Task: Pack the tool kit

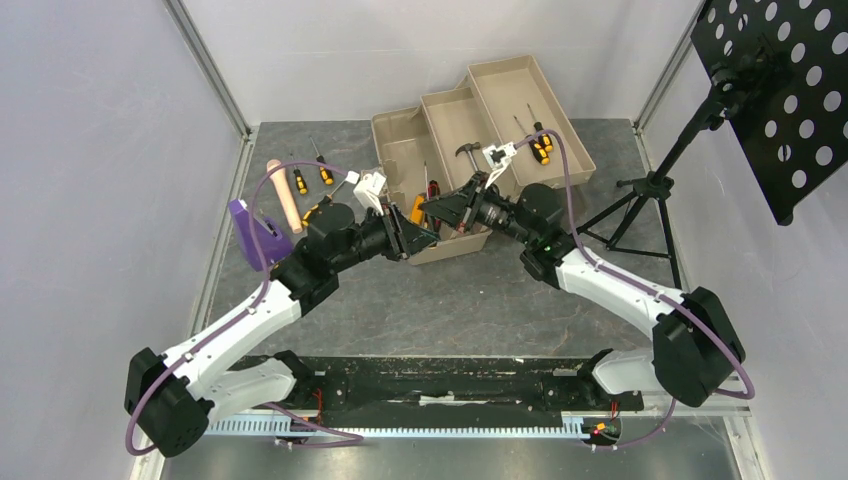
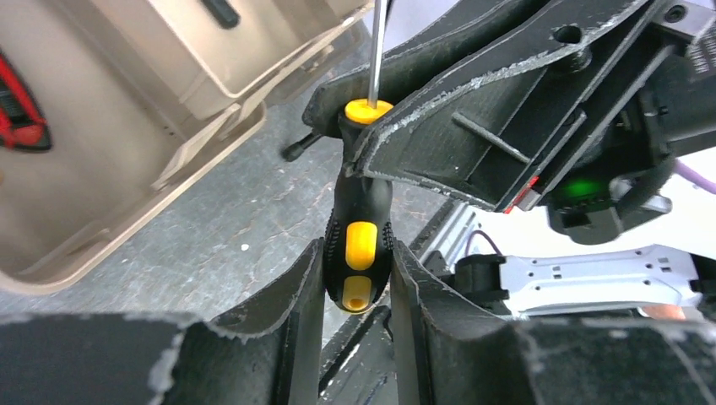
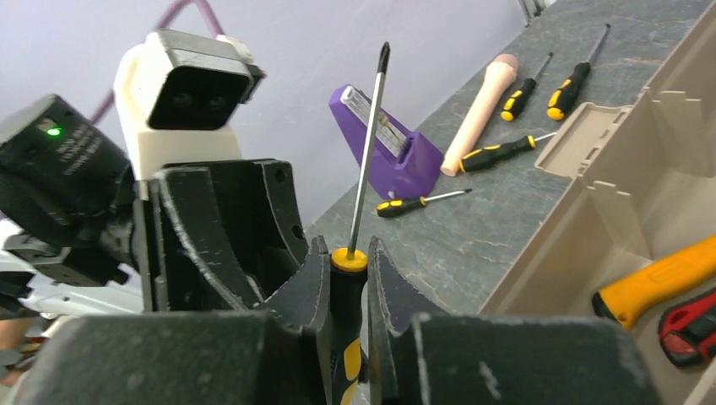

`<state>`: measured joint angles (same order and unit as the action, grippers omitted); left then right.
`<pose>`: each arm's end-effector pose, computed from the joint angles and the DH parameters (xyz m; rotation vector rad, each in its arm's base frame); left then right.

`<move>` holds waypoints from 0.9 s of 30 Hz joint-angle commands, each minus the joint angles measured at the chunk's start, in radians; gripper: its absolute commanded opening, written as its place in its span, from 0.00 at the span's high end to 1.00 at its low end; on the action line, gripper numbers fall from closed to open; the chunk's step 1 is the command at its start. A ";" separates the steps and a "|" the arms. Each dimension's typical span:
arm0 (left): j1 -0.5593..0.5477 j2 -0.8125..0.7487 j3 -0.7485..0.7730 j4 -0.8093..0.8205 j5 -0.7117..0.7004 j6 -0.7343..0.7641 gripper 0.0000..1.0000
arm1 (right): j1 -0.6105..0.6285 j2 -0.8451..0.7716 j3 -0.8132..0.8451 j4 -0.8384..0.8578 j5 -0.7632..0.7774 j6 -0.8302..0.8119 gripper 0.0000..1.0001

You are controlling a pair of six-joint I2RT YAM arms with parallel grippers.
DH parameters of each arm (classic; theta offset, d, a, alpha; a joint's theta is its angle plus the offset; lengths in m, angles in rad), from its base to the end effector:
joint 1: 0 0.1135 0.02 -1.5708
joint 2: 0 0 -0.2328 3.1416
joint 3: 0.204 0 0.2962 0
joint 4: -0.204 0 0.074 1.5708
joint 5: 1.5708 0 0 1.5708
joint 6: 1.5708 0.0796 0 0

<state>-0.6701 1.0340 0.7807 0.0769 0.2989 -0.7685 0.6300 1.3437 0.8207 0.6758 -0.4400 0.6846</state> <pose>0.2555 -0.2323 0.2726 0.1471 1.9252 -1.2740 0.2977 0.2590 0.2697 -0.3585 1.5472 1.3668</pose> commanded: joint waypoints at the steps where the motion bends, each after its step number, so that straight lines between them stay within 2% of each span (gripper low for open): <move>1: 0.000 -0.056 0.068 -0.194 -0.179 0.134 0.55 | -0.024 -0.033 0.123 -0.172 0.062 -0.199 1.00; 3: 0.001 -0.079 0.094 -0.292 -0.264 0.190 0.37 | -0.044 -0.041 0.171 -0.285 0.107 -0.298 1.00; 5: 0.003 -0.100 0.118 -0.374 -0.367 0.237 0.25 | -0.074 -0.045 0.220 -0.388 0.158 -0.381 1.00; 9: 0.028 -0.127 0.147 -0.513 -0.539 0.321 0.09 | -0.150 -0.044 0.319 -0.563 0.259 -0.534 1.00; 11: 0.073 -0.131 0.150 -0.571 -0.587 0.349 0.04 | -0.185 -0.035 0.373 -0.636 0.313 -0.607 1.00; 15: 0.203 -0.130 0.131 -0.654 -0.593 0.376 0.00 | -0.230 0.011 0.491 -0.768 0.489 -0.778 1.00; 20: 0.352 -0.107 0.078 -0.697 -0.612 0.415 0.00 | -0.253 0.108 0.603 -0.829 0.625 -0.921 1.00; 25: 0.399 -0.072 0.034 -0.699 -0.633 0.425 0.00 | -0.264 0.229 0.701 -0.893 0.728 -0.997 1.00; 27: 0.401 -0.060 0.029 -0.694 -0.632 0.426 0.00 | -0.269 0.265 0.725 -0.914 0.726 -1.012 1.00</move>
<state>-0.2787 0.9588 0.8207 -0.6113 -0.3012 -0.3870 0.3721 1.5520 1.4742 -0.1707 0.1974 -0.2337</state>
